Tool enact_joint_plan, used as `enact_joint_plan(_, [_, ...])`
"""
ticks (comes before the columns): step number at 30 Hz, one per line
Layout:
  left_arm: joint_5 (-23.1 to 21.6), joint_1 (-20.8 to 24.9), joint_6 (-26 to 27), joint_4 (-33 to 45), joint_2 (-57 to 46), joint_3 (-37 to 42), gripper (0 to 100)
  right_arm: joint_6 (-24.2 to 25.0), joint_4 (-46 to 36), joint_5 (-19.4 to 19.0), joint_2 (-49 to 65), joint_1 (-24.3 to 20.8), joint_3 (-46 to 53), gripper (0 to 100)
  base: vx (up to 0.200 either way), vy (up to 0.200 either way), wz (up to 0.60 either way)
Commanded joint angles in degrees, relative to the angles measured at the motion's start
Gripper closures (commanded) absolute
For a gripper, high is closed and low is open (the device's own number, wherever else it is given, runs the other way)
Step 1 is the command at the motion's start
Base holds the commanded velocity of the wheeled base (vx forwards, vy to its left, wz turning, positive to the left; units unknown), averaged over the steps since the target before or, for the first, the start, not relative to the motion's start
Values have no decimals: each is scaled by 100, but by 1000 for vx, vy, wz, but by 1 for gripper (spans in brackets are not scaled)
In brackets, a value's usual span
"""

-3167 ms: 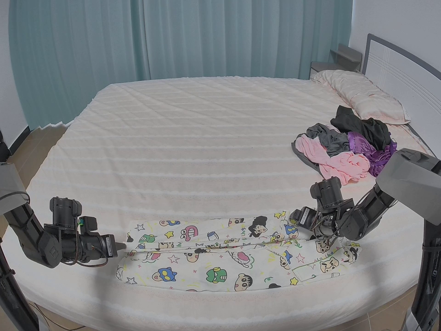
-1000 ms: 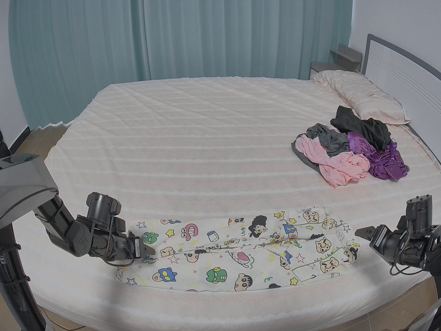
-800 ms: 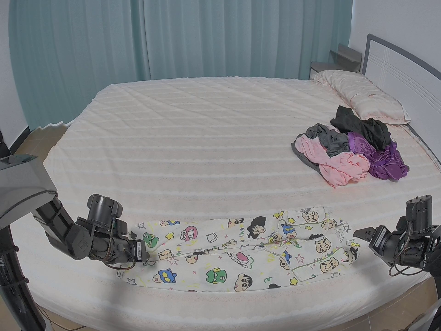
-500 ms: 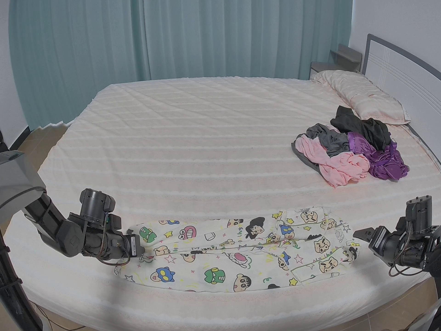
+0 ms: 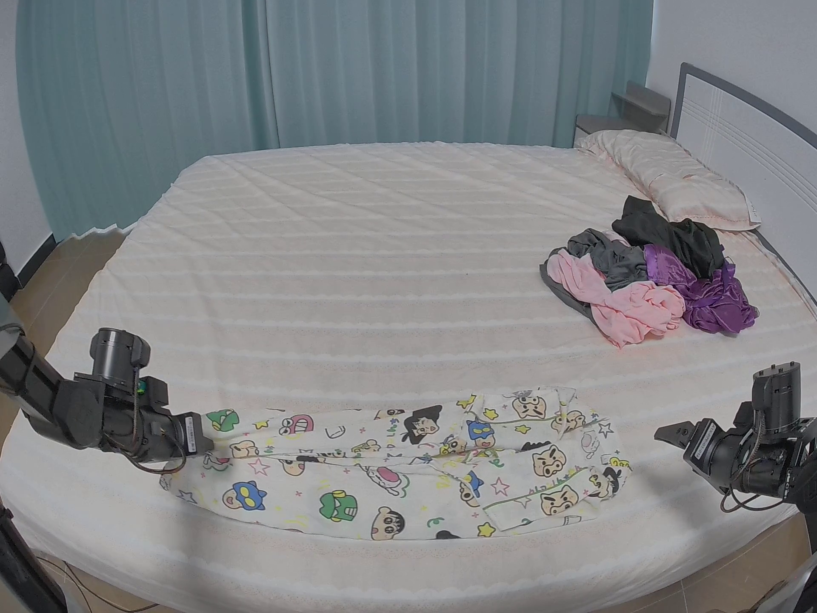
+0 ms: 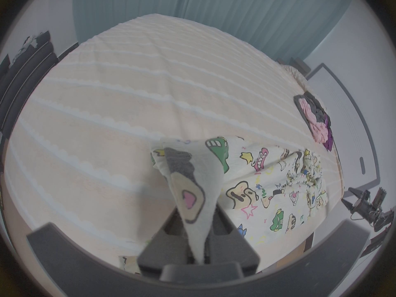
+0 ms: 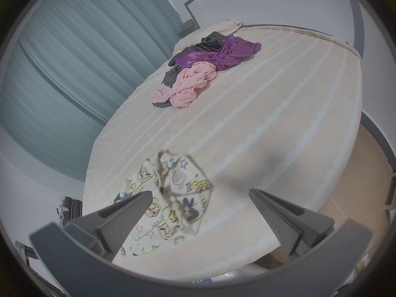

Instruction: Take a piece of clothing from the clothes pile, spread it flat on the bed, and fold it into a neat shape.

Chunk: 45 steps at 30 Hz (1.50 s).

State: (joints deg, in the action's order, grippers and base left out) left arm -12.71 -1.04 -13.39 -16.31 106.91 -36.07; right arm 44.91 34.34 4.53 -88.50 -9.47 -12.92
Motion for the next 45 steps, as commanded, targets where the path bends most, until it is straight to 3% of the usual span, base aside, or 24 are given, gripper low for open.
enact_joint_plan(1, [-205, -784, 222, 251, -408, -207, 100, 0, 2, 4, 0, -2, 0, 0, 0, 0, 0])
enact_joint_plan(5, [-425, -1645, 512, 770, -443, -699, 100, 18, 11, 4, -9, 7, -9, 0, 0, 0, 0])
enact_joint_plan(8, [-565, -2032, 600, 1209, -487, -1033, 100, 18, 11, 4, -9, 33, -9, 0, 0, 0, 0])
enact_joint_plan(13, [-609, -2164, 635, 1508, -716, -1244, 100, 0, 11, 4, -9, 33, -9, 0, 0, 0, 0])
enact_joint_plan(17, [-530, -1848, 600, 1640, -839, -1183, 100, -9, 11, 4, -9, 33, -9, 0, 0, 0, 0])
enact_joint_plan(18, [-425, -1329, 433, 1816, -997, -1121, 100, -9, 11, 4, -18, 33, -9, 0, 0, 0, 0])
enact_joint_plan(25, [621, 692, -876, 1904, -1401, -1200, 100, -17, 11, 12, -9, 24, -9, 0, 0, 0, 0])
enact_joint_plan(26, [621, 692, -876, 1904, -1401, -1200, 100, -17, 11, 12, -9, 24, -9, 0, 0, 0, 0])
enact_joint_plan(27, [1043, 1369, -1254, 1912, -1366, -1306, 100, -17, 11, 12, -9, 16, -9, 0, 0, 0, 0])
enact_joint_plan(28, [1104, 1466, -1298, 1912, -1366, -1332, 100, -17, 11, 12, -9, 16, -9, 0, 0, 0, 0])
enact_joint_plan(29, [1403, 1967, -1571, 1921, -1340, -1447, 100, -17, 11, 21, 9, 7, -9, 0, 0, 0, 0])
enact_joint_plan(30, [1438, 2011, -1597, 1921, -1340, -1464, 100, -17, 11, 21, 9, 7, -9, 0, 0, 0, 0])
enact_joint_plan(32, [1808, 2758, -1957, 1939, -1067, -1737, 100, -17, 11, 21, 35, -2, -9, 0, 0, 0, 0])
enact_joint_plan(38, [2361, 3927, -2362, 1948, -241, -2413, 100, -17, 11, 30, 44, -11, -9, 0, 0, 0, 0])
enact_joint_plan(45, [2546, 4665, -2467, 2044, 559, -3292, 100, -9, 11, 65, 70, -116, -9, 0, 0, 0, 0])
